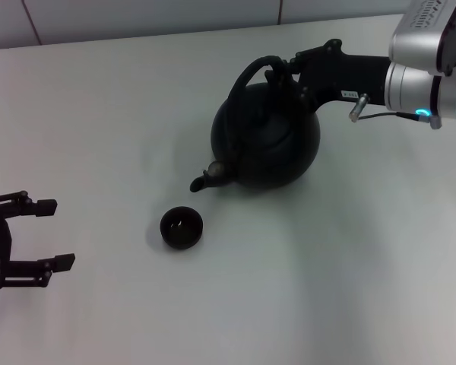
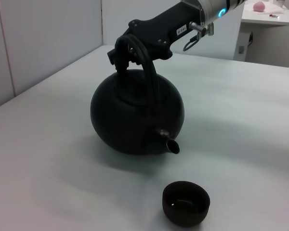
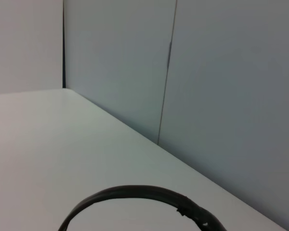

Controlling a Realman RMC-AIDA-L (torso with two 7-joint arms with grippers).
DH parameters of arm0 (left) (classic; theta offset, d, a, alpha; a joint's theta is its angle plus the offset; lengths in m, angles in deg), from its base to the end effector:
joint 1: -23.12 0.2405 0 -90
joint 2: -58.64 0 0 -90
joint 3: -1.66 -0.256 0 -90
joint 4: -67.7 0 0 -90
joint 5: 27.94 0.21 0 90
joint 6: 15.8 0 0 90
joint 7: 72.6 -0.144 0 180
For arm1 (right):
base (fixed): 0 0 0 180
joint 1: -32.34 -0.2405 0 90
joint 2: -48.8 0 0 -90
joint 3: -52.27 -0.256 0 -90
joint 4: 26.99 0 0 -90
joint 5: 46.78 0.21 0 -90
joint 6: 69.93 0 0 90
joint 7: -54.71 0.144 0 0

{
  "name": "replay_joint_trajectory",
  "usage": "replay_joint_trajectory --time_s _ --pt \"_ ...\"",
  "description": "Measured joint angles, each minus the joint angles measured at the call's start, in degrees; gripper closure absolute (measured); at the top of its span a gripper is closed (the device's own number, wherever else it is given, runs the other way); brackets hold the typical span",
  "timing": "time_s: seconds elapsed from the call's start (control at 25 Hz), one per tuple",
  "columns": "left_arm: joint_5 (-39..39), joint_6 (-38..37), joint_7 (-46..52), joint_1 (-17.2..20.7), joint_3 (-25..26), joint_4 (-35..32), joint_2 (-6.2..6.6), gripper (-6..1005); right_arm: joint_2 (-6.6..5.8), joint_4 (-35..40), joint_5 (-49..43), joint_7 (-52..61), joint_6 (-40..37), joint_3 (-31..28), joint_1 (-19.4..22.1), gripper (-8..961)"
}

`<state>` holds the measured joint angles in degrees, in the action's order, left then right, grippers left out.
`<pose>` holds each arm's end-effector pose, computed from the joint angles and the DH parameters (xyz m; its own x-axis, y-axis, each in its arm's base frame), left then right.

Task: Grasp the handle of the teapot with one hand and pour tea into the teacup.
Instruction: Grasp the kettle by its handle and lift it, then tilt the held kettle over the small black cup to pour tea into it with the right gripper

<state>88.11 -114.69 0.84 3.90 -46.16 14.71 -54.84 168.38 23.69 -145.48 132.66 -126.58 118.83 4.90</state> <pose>-0.2999 0.2836 0.0559 0.9437 0.1817 0.2764 0.2401 -0.9510 -0.1947 0.2276 0.3908 -0.0047 0.9211 -0.1213 -0.3700 -0.3179 -0.7828 -0.5349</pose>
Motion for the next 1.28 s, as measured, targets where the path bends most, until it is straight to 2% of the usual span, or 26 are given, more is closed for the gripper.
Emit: replay_joint_trajectory --time_s 0.36,1.28 --pt "0.1 0.7 0.1 0.2 0.0 0.0 -0.21 138 -0.22 4.6 -5.2 1.6 -0.5 1.4 -1.1 837" --pt "0.2 1.7 0.1 -0.3 1.1 0.0 -0.33 138 -0.19 9.7 -8.3 2.2 -0.3 5.9 -2.4 836"
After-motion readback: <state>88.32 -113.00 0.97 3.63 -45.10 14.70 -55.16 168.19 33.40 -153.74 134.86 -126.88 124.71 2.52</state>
